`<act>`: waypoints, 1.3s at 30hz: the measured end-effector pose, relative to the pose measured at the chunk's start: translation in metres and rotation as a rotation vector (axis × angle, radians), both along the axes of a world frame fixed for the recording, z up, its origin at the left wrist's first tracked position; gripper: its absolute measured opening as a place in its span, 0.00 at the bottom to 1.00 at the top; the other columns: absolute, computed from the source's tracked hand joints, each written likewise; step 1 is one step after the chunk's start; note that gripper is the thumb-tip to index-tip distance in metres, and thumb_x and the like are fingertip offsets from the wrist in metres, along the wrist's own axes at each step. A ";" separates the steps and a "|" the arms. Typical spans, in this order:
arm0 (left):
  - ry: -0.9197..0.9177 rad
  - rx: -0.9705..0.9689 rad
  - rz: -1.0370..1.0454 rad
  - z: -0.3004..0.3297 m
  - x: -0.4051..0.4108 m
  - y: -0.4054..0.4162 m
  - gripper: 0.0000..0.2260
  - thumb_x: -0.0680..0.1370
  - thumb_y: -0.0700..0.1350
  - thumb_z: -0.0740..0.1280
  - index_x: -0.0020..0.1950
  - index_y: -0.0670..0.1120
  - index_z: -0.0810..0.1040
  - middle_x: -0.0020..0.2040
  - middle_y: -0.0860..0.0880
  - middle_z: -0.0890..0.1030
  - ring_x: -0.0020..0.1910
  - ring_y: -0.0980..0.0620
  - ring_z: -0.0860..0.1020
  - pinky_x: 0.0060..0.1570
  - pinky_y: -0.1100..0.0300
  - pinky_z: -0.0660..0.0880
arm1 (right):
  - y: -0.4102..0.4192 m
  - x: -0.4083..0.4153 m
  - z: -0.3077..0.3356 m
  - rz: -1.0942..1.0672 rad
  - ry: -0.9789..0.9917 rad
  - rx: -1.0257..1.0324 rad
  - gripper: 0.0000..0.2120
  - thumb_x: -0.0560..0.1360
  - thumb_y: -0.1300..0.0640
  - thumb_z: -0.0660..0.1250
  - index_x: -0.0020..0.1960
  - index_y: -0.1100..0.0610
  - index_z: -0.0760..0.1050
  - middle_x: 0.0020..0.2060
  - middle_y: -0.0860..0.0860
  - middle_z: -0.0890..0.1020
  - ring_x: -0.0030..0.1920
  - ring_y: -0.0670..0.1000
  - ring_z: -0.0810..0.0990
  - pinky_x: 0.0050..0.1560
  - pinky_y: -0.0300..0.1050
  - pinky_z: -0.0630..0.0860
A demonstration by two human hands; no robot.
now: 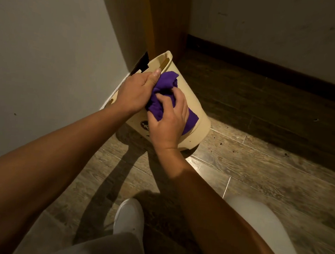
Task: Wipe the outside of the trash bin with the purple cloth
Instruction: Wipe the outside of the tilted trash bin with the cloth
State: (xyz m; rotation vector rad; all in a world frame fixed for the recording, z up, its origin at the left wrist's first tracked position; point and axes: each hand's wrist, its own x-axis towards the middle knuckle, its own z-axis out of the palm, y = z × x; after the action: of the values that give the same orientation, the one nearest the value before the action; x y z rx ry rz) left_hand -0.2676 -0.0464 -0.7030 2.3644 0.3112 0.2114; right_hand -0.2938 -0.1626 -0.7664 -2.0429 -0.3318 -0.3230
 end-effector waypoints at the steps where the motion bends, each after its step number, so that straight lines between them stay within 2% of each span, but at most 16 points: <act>1: 0.004 -0.007 0.007 0.000 0.000 0.002 0.29 0.86 0.59 0.51 0.41 0.39 0.77 0.33 0.45 0.76 0.34 0.46 0.75 0.39 0.48 0.72 | 0.001 -0.002 -0.002 0.021 -0.015 -0.007 0.20 0.70 0.60 0.78 0.61 0.56 0.81 0.71 0.59 0.75 0.75 0.62 0.68 0.73 0.67 0.65; 6: 0.024 -0.044 0.083 0.000 0.004 0.008 0.30 0.85 0.60 0.51 0.41 0.40 0.78 0.33 0.46 0.77 0.34 0.48 0.75 0.41 0.48 0.74 | 0.002 -0.007 -0.014 0.114 -0.067 -0.096 0.22 0.70 0.62 0.77 0.64 0.55 0.80 0.75 0.58 0.72 0.80 0.62 0.61 0.79 0.67 0.55; 10: 0.038 0.012 0.130 -0.002 0.008 0.007 0.27 0.86 0.60 0.50 0.38 0.46 0.77 0.34 0.48 0.77 0.35 0.49 0.76 0.40 0.51 0.73 | 0.000 -0.007 -0.026 0.056 -0.045 -0.201 0.27 0.74 0.51 0.68 0.72 0.53 0.74 0.79 0.56 0.67 0.82 0.61 0.57 0.80 0.66 0.50; 13: 0.037 0.017 0.189 -0.003 0.009 0.005 0.28 0.85 0.60 0.51 0.45 0.43 0.81 0.41 0.43 0.81 0.42 0.46 0.79 0.43 0.48 0.75 | -0.006 -0.007 -0.039 -0.027 0.012 -0.230 0.30 0.75 0.44 0.62 0.76 0.50 0.66 0.80 0.55 0.65 0.82 0.61 0.55 0.80 0.65 0.48; 17: 0.022 0.055 0.187 -0.003 0.010 0.005 0.27 0.86 0.59 0.51 0.45 0.43 0.81 0.42 0.42 0.81 0.41 0.45 0.78 0.41 0.52 0.72 | -0.015 -0.006 -0.054 -0.135 0.099 -0.194 0.31 0.76 0.43 0.61 0.76 0.47 0.60 0.80 0.55 0.66 0.81 0.61 0.58 0.79 0.66 0.51; 21: 0.020 0.026 0.195 -0.004 0.011 0.005 0.25 0.86 0.59 0.52 0.49 0.44 0.82 0.39 0.47 0.78 0.37 0.53 0.73 0.37 0.57 0.68 | -0.029 -0.001 -0.064 -0.195 0.194 -0.140 0.31 0.76 0.43 0.59 0.77 0.49 0.62 0.79 0.56 0.66 0.80 0.61 0.60 0.77 0.68 0.58; 23: 0.019 0.024 0.211 -0.004 0.011 0.006 0.23 0.86 0.58 0.52 0.43 0.47 0.79 0.35 0.50 0.74 0.34 0.55 0.70 0.35 0.58 0.66 | -0.034 0.004 -0.067 -0.206 0.221 -0.132 0.32 0.75 0.42 0.59 0.77 0.52 0.65 0.79 0.56 0.67 0.79 0.61 0.62 0.76 0.67 0.61; 25: 0.013 0.015 0.233 -0.005 0.009 0.008 0.23 0.86 0.58 0.53 0.35 0.50 0.72 0.32 0.51 0.71 0.32 0.55 0.68 0.34 0.58 0.64 | -0.036 0.008 -0.069 -0.242 0.266 -0.108 0.32 0.76 0.42 0.58 0.76 0.53 0.67 0.78 0.56 0.67 0.78 0.61 0.63 0.75 0.67 0.62; 28: 0.006 -0.022 0.279 -0.006 0.004 0.014 0.23 0.86 0.58 0.53 0.33 0.51 0.69 0.32 0.52 0.70 0.31 0.56 0.67 0.32 0.58 0.63 | -0.037 0.010 -0.074 -0.288 0.360 -0.065 0.32 0.76 0.41 0.57 0.77 0.52 0.66 0.79 0.55 0.66 0.78 0.60 0.62 0.73 0.66 0.66; 32: 0.001 -0.030 0.325 -0.010 -0.003 0.019 0.24 0.86 0.58 0.53 0.34 0.49 0.70 0.33 0.49 0.72 0.31 0.56 0.67 0.32 0.58 0.63 | -0.048 0.012 -0.087 -0.325 0.448 -0.010 0.30 0.77 0.42 0.59 0.77 0.49 0.66 0.79 0.54 0.64 0.75 0.59 0.65 0.68 0.61 0.72; 35: -0.020 0.001 0.348 -0.012 -0.011 0.018 0.24 0.86 0.57 0.54 0.31 0.53 0.67 0.30 0.52 0.69 0.29 0.57 0.66 0.30 0.57 0.62 | -0.055 0.014 -0.092 -0.330 0.533 0.028 0.30 0.77 0.42 0.59 0.78 0.45 0.64 0.77 0.52 0.65 0.70 0.57 0.70 0.61 0.55 0.75; 39: -0.024 -0.019 0.371 -0.008 -0.017 0.018 0.24 0.86 0.57 0.53 0.31 0.53 0.67 0.31 0.52 0.69 0.30 0.57 0.67 0.30 0.57 0.63 | -0.079 0.035 -0.090 -0.401 0.672 0.068 0.25 0.80 0.45 0.61 0.76 0.46 0.67 0.67 0.53 0.73 0.59 0.55 0.77 0.50 0.48 0.71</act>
State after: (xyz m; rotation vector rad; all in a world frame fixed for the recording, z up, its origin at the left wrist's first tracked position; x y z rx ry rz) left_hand -0.2846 -0.0284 -0.7112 2.2673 0.7371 0.4088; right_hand -0.2586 -0.2413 -0.8565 -2.0101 0.4969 0.1228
